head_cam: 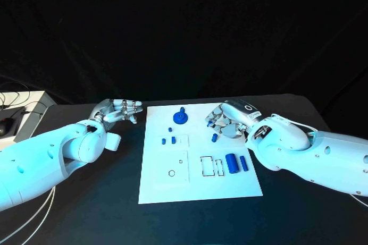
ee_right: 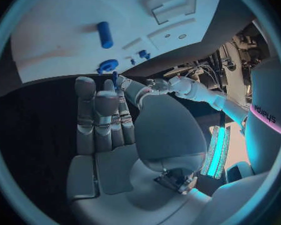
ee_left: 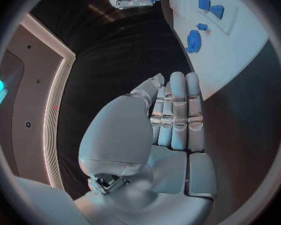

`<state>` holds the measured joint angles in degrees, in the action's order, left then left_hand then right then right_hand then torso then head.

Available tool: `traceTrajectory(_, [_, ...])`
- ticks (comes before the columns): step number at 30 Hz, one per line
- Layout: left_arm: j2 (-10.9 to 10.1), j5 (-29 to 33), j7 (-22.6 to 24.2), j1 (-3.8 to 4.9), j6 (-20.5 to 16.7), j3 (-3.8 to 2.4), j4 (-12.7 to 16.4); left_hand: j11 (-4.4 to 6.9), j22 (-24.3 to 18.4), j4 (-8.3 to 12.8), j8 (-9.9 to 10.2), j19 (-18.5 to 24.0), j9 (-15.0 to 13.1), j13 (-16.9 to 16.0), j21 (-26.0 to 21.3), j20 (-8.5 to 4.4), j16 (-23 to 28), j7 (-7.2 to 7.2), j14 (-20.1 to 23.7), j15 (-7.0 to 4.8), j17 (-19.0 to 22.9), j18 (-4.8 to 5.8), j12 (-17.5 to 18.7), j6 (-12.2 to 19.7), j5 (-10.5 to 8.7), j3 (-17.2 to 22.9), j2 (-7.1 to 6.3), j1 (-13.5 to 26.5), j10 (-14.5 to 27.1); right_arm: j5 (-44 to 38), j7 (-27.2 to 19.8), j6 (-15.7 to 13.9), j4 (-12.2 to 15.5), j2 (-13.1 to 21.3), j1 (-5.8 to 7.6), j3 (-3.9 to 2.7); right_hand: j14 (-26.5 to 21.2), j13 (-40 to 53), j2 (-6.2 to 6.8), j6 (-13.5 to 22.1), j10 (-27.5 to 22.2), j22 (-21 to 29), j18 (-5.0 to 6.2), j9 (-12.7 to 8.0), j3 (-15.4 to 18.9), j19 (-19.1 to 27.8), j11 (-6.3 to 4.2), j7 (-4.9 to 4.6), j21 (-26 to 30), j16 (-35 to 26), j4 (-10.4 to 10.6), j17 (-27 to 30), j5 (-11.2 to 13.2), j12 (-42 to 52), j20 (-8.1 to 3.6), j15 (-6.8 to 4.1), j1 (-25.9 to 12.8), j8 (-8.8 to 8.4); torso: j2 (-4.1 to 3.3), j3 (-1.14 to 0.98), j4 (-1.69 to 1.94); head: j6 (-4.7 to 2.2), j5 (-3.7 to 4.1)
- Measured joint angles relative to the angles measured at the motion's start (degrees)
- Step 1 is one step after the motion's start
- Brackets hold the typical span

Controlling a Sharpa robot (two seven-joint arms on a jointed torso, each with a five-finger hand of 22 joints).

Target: Assemble the parts on the task board

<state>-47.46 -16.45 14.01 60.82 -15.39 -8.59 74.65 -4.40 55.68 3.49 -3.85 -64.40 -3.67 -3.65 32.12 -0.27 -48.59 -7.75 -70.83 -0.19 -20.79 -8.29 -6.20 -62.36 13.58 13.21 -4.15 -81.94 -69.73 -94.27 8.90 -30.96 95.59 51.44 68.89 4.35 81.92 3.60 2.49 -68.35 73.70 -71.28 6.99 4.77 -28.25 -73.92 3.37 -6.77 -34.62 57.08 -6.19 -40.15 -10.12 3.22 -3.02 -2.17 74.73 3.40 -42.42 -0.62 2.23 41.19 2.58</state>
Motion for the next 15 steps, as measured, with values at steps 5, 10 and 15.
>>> traceTrajectory(5, [0.5,0.0,0.0,-0.06,0.0,0.00,0.2,0.00,0.1,0.0,0.0,0.0,0.0,0.0,0.0,0.00,0.0,0.00,0.0,0.00,0.0,0.00,0.0,0.0,0.00,0.0,0.00,0.0,0.0,0.1,-0.6,-0.2,2.5,-1.4,-1.77,0.24,0.0,-0.1,0.00,0.0,0.0,-2.3,-0.01,0.0,0.0,-1.0,0.00,0.00,2.3,0.0,0.0,0.1,-0.3,-0.1,0.03,0.00,0.0,-0.08,0.06,0.05,0.02,0.37,-1.20])
traceTrajectory(10, [0.9,0.1,0.2,-0.07,-0.1,0.01,0.7,0.00,0.1,0.0,0.0,0.0,0.0,0.0,0.0,0.00,0.0,0.00,0.0,0.00,0.0,0.00,0.0,0.0,0.00,0.0,0.00,0.0,0.0,-0.6,-1.1,-0.2,3.5,-3.1,-3.92,0.56,0.0,-0.1,0.00,0.0,0.0,-2.7,0.00,0.0,0.0,-1.0,0.00,0.00,2.6,0.0,0.0,0.2,-0.3,0.1,0.02,0.01,0.0,0.13,0.12,0.08,0.02,0.62,-2.46])
traceTrajectory(15, [1.2,0.1,0.4,-0.08,-0.2,0.01,1.0,0.00,0.1,0.0,0.0,0.0,0.0,0.0,0.0,0.00,0.0,0.00,0.0,0.00,0.0,0.00,0.0,0.0,0.00,0.0,0.00,0.0,0.0,-2.2,-1.3,-0.1,3.5,-5.2,-5.96,0.91,0.0,-0.1,0.00,0.0,0.0,-3.7,0.01,0.0,0.0,-2.0,-0.01,-0.01,5.2,0.2,0.0,0.3,-0.3,0.1,-0.12,0.03,0.0,0.13,0.18,0.12,0.01,1.07,-3.62])
